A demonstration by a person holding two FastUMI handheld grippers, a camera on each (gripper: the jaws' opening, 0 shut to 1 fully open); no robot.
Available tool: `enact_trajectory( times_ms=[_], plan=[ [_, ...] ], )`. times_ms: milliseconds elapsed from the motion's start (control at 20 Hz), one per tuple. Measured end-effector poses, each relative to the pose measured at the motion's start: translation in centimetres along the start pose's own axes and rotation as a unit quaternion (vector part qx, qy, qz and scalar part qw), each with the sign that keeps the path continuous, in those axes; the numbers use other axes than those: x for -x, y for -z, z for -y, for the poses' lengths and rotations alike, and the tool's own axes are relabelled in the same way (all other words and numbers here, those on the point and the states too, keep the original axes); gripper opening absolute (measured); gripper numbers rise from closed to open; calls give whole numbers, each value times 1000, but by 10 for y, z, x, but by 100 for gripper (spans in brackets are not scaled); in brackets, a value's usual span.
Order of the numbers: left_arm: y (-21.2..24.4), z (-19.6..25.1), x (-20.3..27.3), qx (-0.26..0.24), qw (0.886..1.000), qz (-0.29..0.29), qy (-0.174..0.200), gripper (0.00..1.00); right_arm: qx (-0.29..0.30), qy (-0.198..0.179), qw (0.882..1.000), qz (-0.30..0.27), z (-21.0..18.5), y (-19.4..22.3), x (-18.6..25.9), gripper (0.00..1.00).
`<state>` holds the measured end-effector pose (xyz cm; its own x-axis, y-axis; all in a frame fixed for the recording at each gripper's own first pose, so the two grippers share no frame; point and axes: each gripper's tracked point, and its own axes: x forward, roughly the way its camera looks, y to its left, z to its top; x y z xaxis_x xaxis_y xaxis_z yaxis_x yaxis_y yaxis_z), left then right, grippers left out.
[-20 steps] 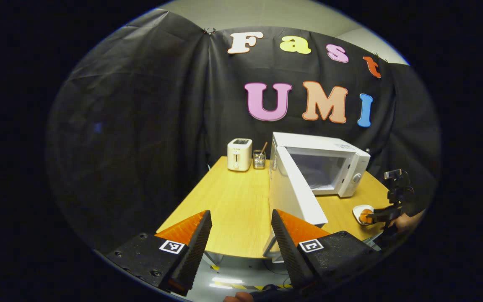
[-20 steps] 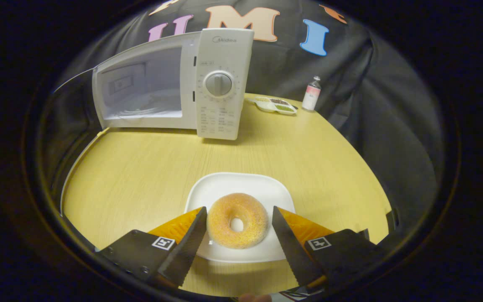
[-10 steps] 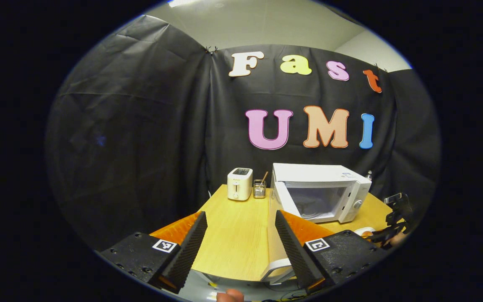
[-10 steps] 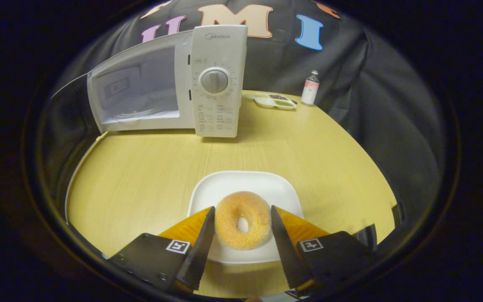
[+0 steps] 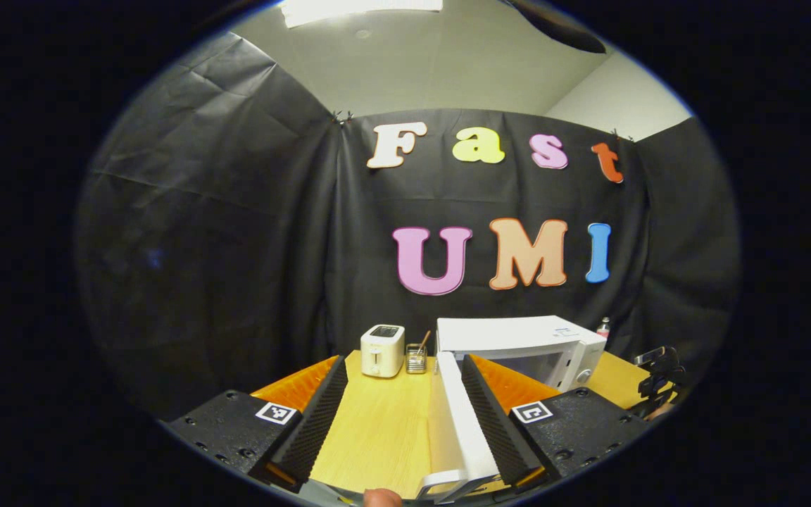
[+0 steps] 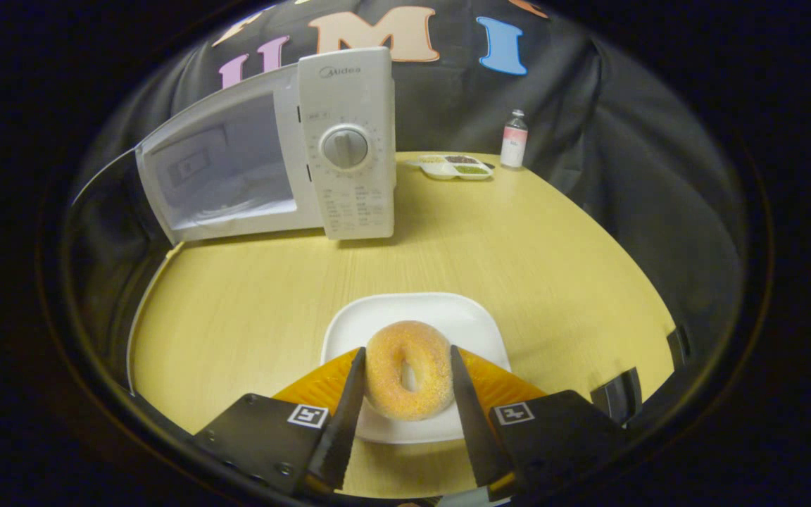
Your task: Open the microwave oven with the left hand, put the food in, and close the microwave oven.
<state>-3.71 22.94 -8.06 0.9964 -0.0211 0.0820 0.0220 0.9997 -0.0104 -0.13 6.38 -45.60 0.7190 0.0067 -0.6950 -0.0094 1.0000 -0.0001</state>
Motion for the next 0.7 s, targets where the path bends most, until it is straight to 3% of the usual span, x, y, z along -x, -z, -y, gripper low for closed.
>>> enact_trajectory(
  times_ms=[50, 100, 150, 200, 250, 300, 350, 600, 650, 700],
  plan=[
    [5, 2, -2, 3, 1000, -8, 2, 95, -8, -8, 1000, 4, -6, -4, 2, 70],
    [9, 4, -2, 8, 1000, -15, 3, 95, -20, -19, 1000, 8, -13, -11, 6, 64],
    [11, 5, -2, 15, 1000, -17, 1, 94, -34, -30, 999, 14, -23, -17, 7, 75],
    [10, 5, -3, 21, 1000, -18, 0, 95, -50, -42, 998, 20, -34, -25, 10, 65],
    [10, 5, -3, 25, 1000, -18, -2, 94, -69, -56, 996, 27, -45, -35, 12, 70],
    [12, 5, -3, 24, 1000, -19, -2, 95, -88, -71, 993, 34, -58, -47, 14, 64],
    [12, 4, -2, 20, 1000, -19, -3, 94, -106, -85, 990, 42, -71, -58, 15, 65],
    [14, 2, 2, 9, 1000, -25, -8, 94, -213, -153, 963, 69, -139, -122, 15, 64],
    [15, 1, 5, 8, 1000, -27, -9, 96, -232, -163, 956, 72, -151, -133, 13, 70],
    [17, 0, 6, 5, 999, -30, -10, 96, -248, -171, 951, 69, -162, -141, 10, 64]
  ],
)
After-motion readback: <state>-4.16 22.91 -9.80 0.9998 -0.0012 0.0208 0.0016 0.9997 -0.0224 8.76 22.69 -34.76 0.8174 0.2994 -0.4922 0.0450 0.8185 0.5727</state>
